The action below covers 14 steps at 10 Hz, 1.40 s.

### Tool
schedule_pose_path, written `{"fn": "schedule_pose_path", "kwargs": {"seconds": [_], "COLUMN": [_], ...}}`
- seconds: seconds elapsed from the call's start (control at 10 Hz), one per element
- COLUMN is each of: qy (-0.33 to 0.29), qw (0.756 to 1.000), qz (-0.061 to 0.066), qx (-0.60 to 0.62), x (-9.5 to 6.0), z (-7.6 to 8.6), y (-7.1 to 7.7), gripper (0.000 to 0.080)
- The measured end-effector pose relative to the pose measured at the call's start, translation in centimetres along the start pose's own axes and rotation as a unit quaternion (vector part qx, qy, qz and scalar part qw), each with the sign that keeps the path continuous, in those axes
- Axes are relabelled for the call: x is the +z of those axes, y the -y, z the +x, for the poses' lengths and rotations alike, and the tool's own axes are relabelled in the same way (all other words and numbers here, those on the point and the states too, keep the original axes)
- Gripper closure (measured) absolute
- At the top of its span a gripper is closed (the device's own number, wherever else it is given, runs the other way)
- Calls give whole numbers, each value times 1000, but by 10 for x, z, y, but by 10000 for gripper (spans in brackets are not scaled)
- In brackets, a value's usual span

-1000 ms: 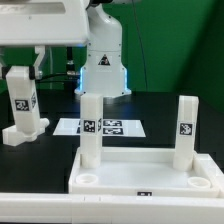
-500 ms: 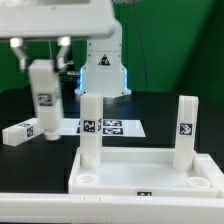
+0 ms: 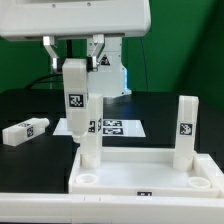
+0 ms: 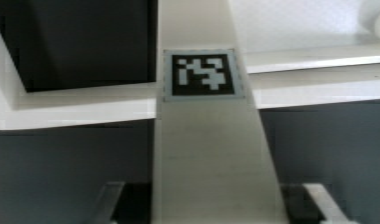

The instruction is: Assemble desk

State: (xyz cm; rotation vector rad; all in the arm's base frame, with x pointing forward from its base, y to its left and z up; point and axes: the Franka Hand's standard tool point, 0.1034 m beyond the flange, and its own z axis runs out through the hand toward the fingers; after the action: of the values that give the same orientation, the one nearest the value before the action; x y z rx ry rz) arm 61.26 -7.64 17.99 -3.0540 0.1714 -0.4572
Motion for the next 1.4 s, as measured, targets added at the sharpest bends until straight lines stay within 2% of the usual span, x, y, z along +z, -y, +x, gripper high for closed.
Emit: {"fn": "schedule_pose_path", "kwargs": {"seconds": [0.1,0.3,0.5,0.6,0.8,0.9,1.0,1.1,1.2,1.3,1.4], "qy": [1,-9,-9,-9,-14,-31,-77,-123,-163,-181,-183], "qw": [1000,1000,1000,999,999,999,997,992,986,983,983], "qz": [1,18,27,30,30,27,21,20,24,22,19], "qx": [4,-11,9,18,14,14,15,16,19,8,10], "x": [1,3,7,7,8,8,7,8,12,19,23], "z": [0,8,12,13,14,16,21,21,22,21,21], "y": [5,57,102,116,115,114,113,123,143,154,148], "gripper": [509,509,509,509,509,509,509,509,509,509,509]}}
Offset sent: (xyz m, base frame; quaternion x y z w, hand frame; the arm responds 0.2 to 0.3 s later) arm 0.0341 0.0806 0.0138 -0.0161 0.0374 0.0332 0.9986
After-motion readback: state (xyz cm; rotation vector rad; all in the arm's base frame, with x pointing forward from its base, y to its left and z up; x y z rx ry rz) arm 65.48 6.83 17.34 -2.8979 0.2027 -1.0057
